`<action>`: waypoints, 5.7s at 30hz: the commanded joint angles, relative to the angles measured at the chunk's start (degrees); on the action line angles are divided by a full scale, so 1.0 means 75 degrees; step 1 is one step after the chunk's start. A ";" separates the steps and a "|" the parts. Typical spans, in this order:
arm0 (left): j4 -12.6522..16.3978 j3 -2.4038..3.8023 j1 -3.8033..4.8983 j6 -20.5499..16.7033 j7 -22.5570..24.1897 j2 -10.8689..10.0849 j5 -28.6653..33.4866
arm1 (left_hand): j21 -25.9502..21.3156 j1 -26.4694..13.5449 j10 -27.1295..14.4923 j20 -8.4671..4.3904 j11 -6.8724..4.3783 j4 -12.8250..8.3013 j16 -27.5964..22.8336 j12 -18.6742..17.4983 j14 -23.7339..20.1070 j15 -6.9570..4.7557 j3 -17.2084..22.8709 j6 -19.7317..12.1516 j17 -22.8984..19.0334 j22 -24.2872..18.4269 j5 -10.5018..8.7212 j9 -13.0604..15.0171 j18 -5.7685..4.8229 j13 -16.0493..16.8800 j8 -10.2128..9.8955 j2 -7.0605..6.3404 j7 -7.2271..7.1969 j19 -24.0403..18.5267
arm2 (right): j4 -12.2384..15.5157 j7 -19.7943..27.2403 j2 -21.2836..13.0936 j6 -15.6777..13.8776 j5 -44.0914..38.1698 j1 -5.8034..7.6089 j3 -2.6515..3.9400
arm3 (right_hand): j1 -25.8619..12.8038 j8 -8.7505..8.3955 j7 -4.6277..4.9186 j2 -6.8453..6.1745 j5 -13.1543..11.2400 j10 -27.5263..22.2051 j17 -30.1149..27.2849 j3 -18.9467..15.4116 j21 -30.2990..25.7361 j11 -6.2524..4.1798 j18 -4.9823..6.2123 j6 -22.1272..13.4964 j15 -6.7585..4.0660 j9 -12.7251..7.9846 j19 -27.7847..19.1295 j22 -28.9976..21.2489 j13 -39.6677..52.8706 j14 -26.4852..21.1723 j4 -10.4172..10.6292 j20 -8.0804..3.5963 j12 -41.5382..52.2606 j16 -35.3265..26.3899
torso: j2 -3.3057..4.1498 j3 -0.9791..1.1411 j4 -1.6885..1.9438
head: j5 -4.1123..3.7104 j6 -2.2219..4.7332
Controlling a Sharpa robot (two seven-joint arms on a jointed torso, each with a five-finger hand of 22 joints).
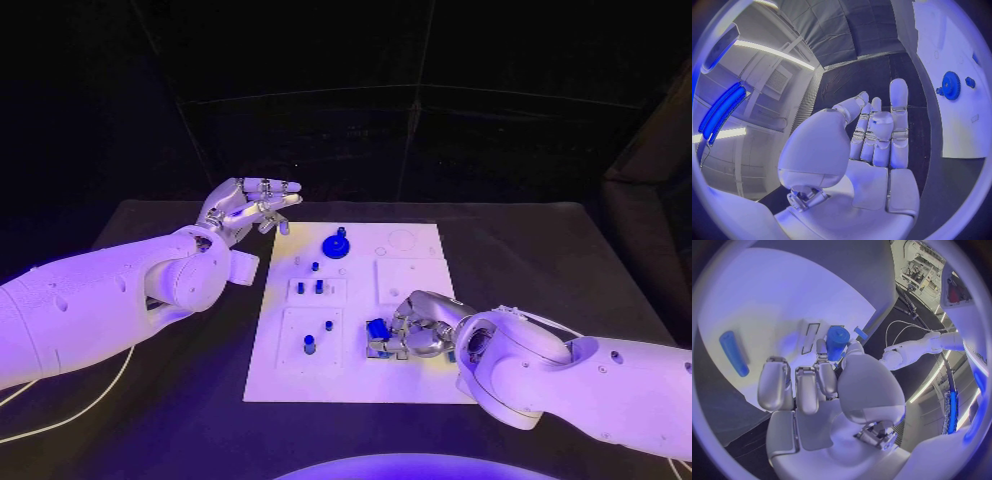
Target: Assemble the parts on the task board
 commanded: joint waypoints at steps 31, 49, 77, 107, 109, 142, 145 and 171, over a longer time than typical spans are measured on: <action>0.0005 0.0006 0.0012 0.0100 -0.0016 -0.0011 0.0013 | -0.0044 -0.0017 -0.0063 0.0012 -0.0017 -0.0002 -0.0022 0.0049 -0.0061 0.0011 -0.0066 -0.0029 -0.0030 -0.0016 -0.0011 -0.0002 0.0100 0.0006 0.0043 0.0059 0.0029 -0.0008 | 0.0040 0.0053 0.0015 0.0032 -0.0304 0.0006 0.0000 | -0.0580 0.0118 -0.0101 -0.0528 -0.2389 0.0038 0.0150 0.0417 0.0031 -0.0077 -0.0091 0.0119 -0.0077 0.0383 0.0034 0.0093 0.0094 0.0471 -0.0133 -0.0086 -0.0220 -0.0009 | -0.0011 0.0006 -0.0004 | -0.0032 -0.0019; -0.0018 0.0006 0.0012 0.0109 -0.0021 -0.0007 0.0013 | -0.0049 -0.0022 -0.0074 0.0013 -0.0015 -0.0001 -0.0024 0.0049 -0.0066 0.0013 -0.0073 -0.0038 -0.0040 -0.0020 -0.0010 -0.0003 0.0100 0.0004 0.0040 0.0055 0.0031 -0.0009 | 0.0003 0.0140 -0.0048 -0.0075 -0.0503 0.0006 0.0001 | 0.0651 0.0146 -0.0093 -0.0198 -0.2415 0.0060 0.0219 0.0632 0.0047 -0.0083 -0.0103 0.0146 -0.0086 0.0471 0.0044 0.0153 0.0151 0.0481 -0.0970 -0.0102 -0.0234 0.0008 | -0.0005 0.0006 -0.0009 | -0.0052 -0.0006; 0.0003 -0.0064 0.0009 0.0096 -0.0039 -0.0020 0.0013 | -0.0049 -0.0022 -0.0074 0.0013 -0.0015 -0.0001 -0.0024 0.0049 -0.0066 0.0013 -0.0073 -0.0038 -0.0040 -0.0020 -0.0010 -0.0003 0.0100 0.0004 0.0040 0.0055 0.0031 -0.0009 | 0.0533 0.0410 -0.2352 0.0309 -0.0286 0.0196 -0.0006 | 0.0378 -0.0299 0.0076 -0.0161 -0.1283 -0.0058 0.0227 0.0055 0.0083 0.0063 -0.0112 -0.0170 0.0039 0.0331 0.0039 0.0237 0.0015 0.0473 -0.0691 0.0019 -0.0472 0.0000 | -0.0040 0.0010 -0.0064 | -0.0273 0.0082; -0.0003 -0.0079 0.0005 0.0133 -0.0037 -0.0066 0.0013 | -0.0057 -0.0023 -0.0083 0.0015 -0.0015 0.0003 -0.0028 0.0057 -0.0075 0.0015 -0.0079 -0.0036 -0.0058 -0.0026 -0.0010 -0.0002 0.0100 0.0003 0.0045 0.0067 0.0027 -0.0010 | -0.0023 -0.0422 -0.1494 0.1538 -0.1912 0.0051 -0.0016 | 0.0708 -0.0361 0.0047 -0.0128 -0.1122 -0.0131 0.0195 -0.0057 0.0066 0.0040 -0.0113 -0.0002 0.0027 0.0333 0.0023 0.0248 -0.0118 0.0457 -0.0805 0.0021 -0.0672 -0.0043 | -0.0043 0.0005 -0.0053 | -0.0275 0.0000; -0.0007 -0.0079 0.0004 0.0131 -0.0034 -0.0067 0.0013 | -0.0059 -0.0023 -0.0086 0.0015 -0.0016 0.0003 -0.0028 0.0058 -0.0076 0.0015 -0.0080 -0.0036 -0.0061 -0.0027 -0.0010 -0.0002 0.0100 0.0003 0.0046 0.0069 0.0027 -0.0010 | -0.0037 -0.0459 -0.1466 0.1638 -0.1981 0.0042 -0.0016 | 0.0722 -0.0363 0.0046 -0.0129 -0.1125 -0.0134 0.0197 -0.0060 0.0071 0.0040 -0.0115 0.0003 0.0027 0.0334 0.0026 0.0258 -0.0127 0.0458 -0.0814 0.0021 -0.0684 -0.0043 | -0.0047 0.0003 -0.0055 | -0.0273 0.0000; 0.0004 -0.0082 -0.0004 0.0143 -0.0026 -0.0095 0.0013 | -0.0063 -0.0025 -0.0090 0.0016 -0.0016 0.0005 -0.0023 0.0063 -0.0077 0.0015 -0.0084 -0.0037 -0.0058 -0.0030 -0.0010 -0.0002 0.0100 0.0003 0.0048 0.0073 0.0025 -0.0011 | 0.0336 -0.0756 -0.1384 0.0391 -0.1046 -0.0025 -0.0010 | 0.1234 -0.0960 -0.0004 -0.0434 -0.0998 -0.0104 0.0289 0.3376 0.0060 -0.0050 -0.0122 0.0306 -0.0038 0.0178 0.0046 0.0309 -0.0067 0.0477 -0.1346 -0.0035 -0.0783 -0.0063 | -0.0052 -0.0005 -0.0052 | -0.0251 -0.0041; 0.0004 -0.0082 -0.0004 0.0147 -0.0026 -0.0093 0.0013 | -0.0063 -0.0025 -0.0090 0.0016 -0.0016 0.0005 -0.0023 0.0063 -0.0077 0.0015 -0.0084 -0.0037 -0.0058 -0.0030 -0.0010 -0.0002 0.0100 0.0003 0.0048 0.0073 0.0025 -0.0011 | 0.0432 -0.0669 -0.1400 0.0093 -0.0859 -0.0024 -0.0009 | 0.1024 -0.0978 -0.0009 -0.0593 -0.1025 -0.0090 0.0292 0.3700 0.0051 -0.0022 -0.0118 0.0334 -0.0039 0.0196 0.0041 0.0298 -0.0052 0.0478 -0.1300 -0.0034 -0.0776 -0.0066 | -0.0050 -0.0011 -0.0047 | -0.0251 -0.0041; 0.0010 -0.0082 -0.0004 0.0168 -0.0036 -0.0062 0.0013 | -0.0063 -0.0025 -0.0090 0.0016 -0.0016 0.0005 -0.0023 0.0063 -0.0077 0.0015 -0.0084 -0.0037 -0.0058 -0.0030 -0.0010 -0.0002 0.0100 0.0003 0.0048 0.0073 0.0025 -0.0011 | 0.0276 -0.0416 -0.0824 -0.0620 0.0834 -0.0022 -0.0007 | 0.0021 -0.1051 -0.0002 -0.1032 -0.0296 0.0013 0.0429 0.4036 0.0094 -0.0018 -0.0129 0.0462 -0.0027 0.0266 0.0082 0.0388 0.0048 0.0509 -0.0897 -0.0035 -0.0672 -0.0008 | -0.0039 -0.0007 -0.0040 | -0.0155 -0.0030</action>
